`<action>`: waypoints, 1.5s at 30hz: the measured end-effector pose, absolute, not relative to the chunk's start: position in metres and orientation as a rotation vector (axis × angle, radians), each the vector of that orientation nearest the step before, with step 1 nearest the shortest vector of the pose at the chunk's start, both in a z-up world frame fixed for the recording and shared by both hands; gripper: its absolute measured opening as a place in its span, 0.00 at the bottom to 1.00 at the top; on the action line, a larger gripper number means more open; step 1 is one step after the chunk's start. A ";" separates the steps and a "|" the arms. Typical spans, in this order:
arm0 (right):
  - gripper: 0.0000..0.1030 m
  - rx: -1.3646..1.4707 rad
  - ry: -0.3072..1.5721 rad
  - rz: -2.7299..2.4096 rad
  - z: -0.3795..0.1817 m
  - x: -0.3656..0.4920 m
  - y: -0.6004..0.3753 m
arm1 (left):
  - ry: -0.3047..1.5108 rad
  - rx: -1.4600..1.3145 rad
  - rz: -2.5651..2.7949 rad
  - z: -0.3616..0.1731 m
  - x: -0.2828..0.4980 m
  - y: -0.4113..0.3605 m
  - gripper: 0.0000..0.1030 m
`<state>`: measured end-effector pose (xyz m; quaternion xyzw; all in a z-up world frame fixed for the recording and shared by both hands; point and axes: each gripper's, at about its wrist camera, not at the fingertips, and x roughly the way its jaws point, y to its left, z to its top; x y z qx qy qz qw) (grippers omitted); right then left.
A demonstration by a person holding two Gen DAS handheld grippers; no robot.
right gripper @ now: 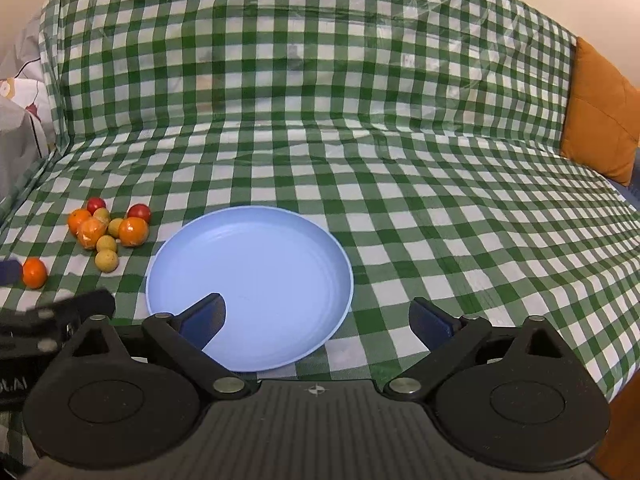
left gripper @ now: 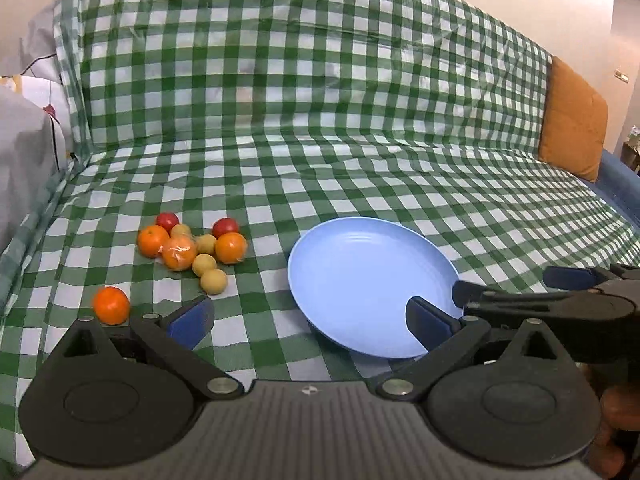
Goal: Organize fruits
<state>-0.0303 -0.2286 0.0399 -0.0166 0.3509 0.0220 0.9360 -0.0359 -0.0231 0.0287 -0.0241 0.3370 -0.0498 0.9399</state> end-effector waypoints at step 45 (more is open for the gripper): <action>0.36 0.121 0.641 0.294 0.042 -0.022 -0.157 | 0.954 -0.271 0.094 0.021 0.021 0.133 0.20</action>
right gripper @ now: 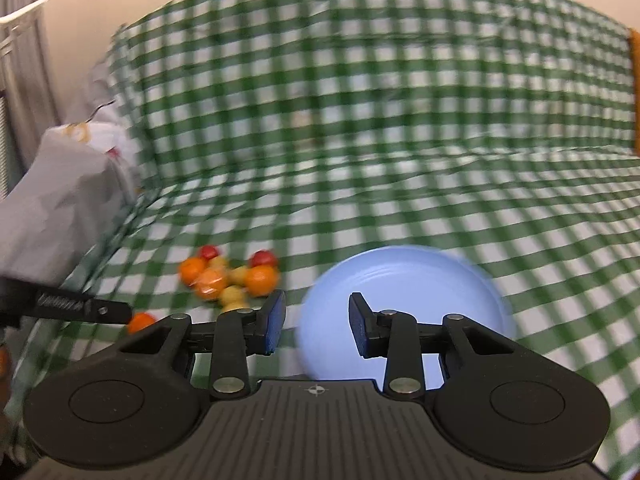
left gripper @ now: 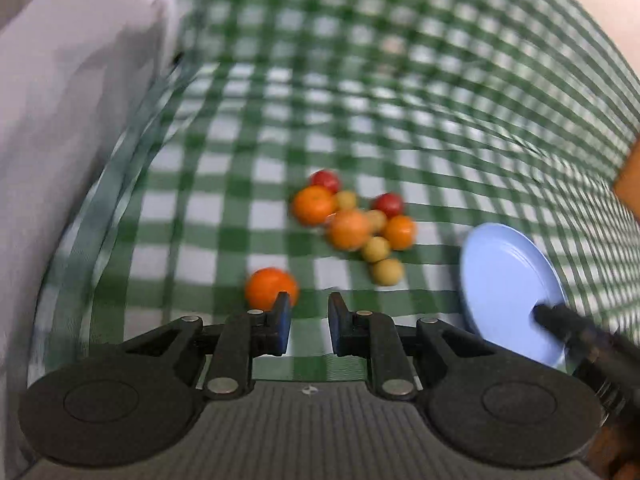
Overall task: Organize fruits
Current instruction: 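Grasp a small yellow fruit with the right tool while the left tool approaches a loose orange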
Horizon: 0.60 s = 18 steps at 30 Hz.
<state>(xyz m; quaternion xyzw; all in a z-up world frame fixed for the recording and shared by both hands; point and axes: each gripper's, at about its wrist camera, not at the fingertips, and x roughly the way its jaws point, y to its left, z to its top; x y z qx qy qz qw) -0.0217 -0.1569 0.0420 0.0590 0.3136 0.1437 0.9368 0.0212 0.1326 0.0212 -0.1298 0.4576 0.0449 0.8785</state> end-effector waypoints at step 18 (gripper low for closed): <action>0.46 -0.015 0.714 0.421 -0.014 0.048 -0.063 | 1.057 -0.427 0.169 -0.004 0.046 0.172 0.60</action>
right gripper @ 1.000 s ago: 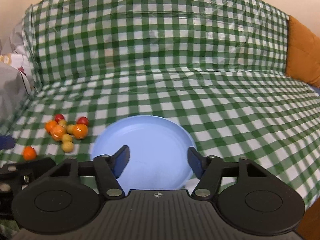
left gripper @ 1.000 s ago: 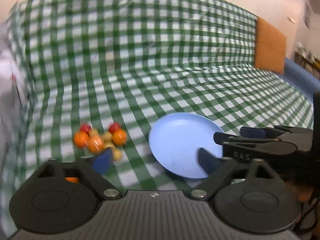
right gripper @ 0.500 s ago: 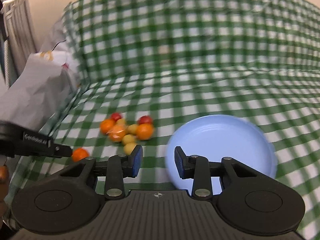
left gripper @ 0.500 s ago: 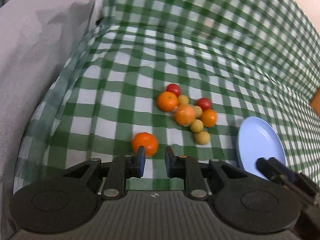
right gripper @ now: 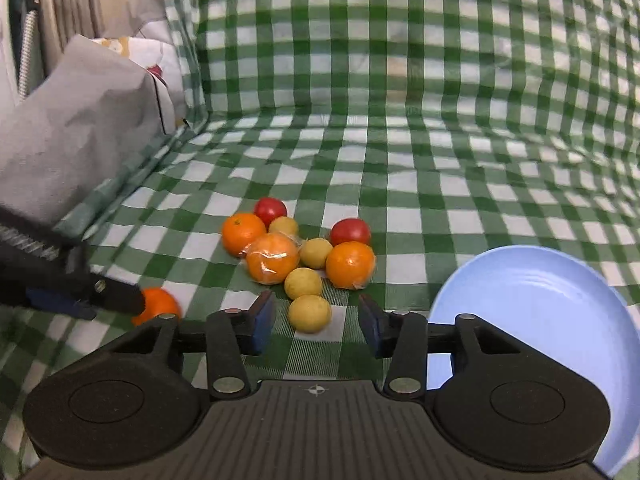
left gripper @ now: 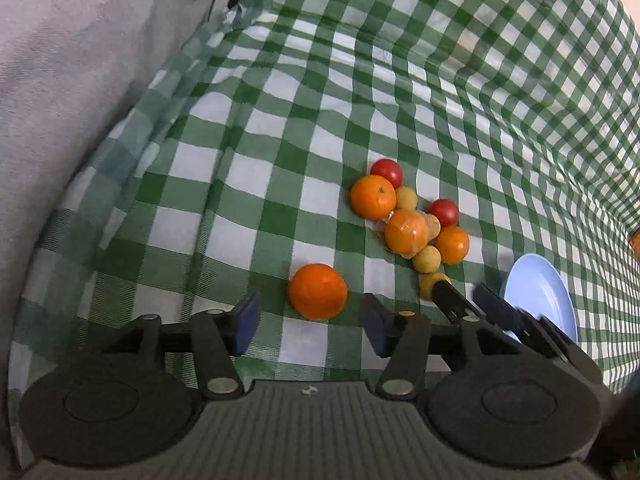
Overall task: Organize fruits
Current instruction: 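Grasp a small yellow fruit with the right tool while the left tool approaches a loose orange, then grasp the loose orange with the left tool while the right tool lifts the yellow fruit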
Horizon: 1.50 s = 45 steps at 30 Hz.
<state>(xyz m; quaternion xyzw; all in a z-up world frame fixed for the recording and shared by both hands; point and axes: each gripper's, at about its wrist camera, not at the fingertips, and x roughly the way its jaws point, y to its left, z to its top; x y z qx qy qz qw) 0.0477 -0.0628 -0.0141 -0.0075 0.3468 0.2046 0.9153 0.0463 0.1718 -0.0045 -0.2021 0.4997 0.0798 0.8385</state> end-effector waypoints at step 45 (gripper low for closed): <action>0.29 -0.132 0.877 0.543 -0.021 -0.014 -0.078 | 1.085 -0.375 0.183 -0.020 0.077 0.147 0.60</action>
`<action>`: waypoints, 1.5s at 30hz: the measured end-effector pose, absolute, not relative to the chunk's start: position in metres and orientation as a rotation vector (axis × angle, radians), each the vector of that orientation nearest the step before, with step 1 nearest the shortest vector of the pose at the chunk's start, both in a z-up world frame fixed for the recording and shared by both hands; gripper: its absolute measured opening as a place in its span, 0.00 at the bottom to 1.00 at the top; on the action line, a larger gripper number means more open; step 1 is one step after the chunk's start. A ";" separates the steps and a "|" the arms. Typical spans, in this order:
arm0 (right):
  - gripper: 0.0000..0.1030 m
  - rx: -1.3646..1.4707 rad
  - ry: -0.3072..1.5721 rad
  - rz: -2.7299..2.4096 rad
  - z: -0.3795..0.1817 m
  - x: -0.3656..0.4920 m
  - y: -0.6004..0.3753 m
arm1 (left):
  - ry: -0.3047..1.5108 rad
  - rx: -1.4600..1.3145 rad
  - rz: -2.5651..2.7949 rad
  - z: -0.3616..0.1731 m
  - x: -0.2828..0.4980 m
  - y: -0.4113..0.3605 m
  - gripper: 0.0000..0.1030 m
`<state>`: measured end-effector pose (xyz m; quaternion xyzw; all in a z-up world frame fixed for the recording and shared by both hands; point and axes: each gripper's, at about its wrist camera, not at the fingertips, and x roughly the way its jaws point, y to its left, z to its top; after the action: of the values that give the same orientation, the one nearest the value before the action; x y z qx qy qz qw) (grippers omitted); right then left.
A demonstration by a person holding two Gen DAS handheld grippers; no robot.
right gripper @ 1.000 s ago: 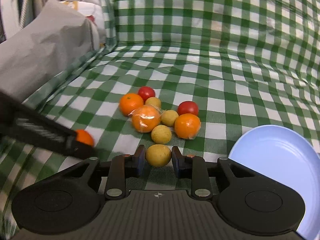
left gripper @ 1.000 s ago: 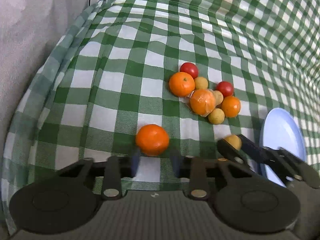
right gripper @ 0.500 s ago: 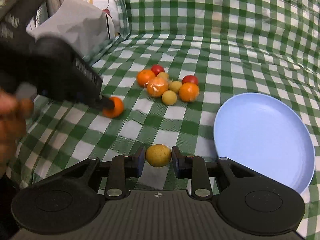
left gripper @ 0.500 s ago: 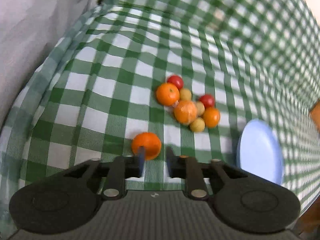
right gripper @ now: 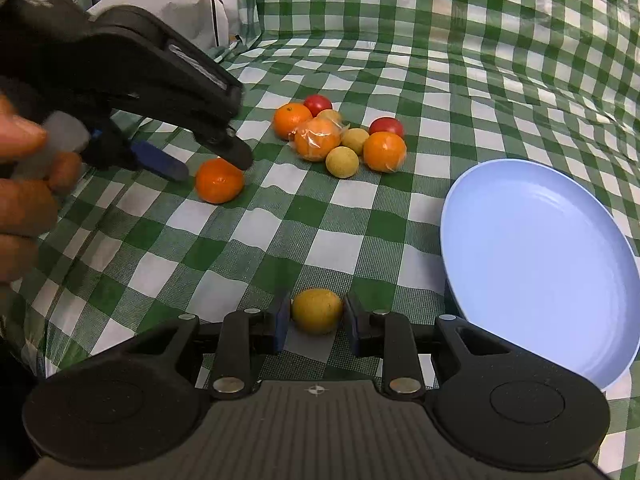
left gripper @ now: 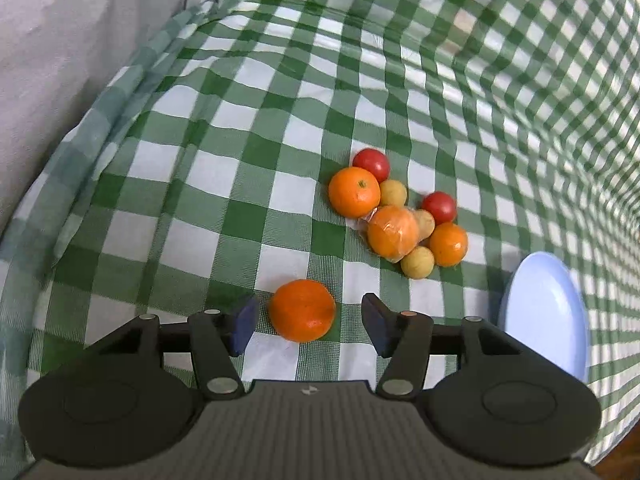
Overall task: Organize fruits
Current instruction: 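Grasp the loose orange with the left tool while the right tool lifts the yellow fruit, then carry the orange and yellow fruit onto the blue plate and open both tools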
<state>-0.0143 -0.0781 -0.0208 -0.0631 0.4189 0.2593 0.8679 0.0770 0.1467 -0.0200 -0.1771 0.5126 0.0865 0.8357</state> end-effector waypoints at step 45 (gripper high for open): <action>0.29 -0.078 0.605 0.381 0.077 0.009 -0.146 | 0.864 -0.165 0.014 0.028 0.057 0.084 0.38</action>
<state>0.0087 -0.1465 0.0770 -0.0382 0.2961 0.1866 0.9360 0.0567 0.0841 0.0279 -0.0799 0.4182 0.0066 0.9048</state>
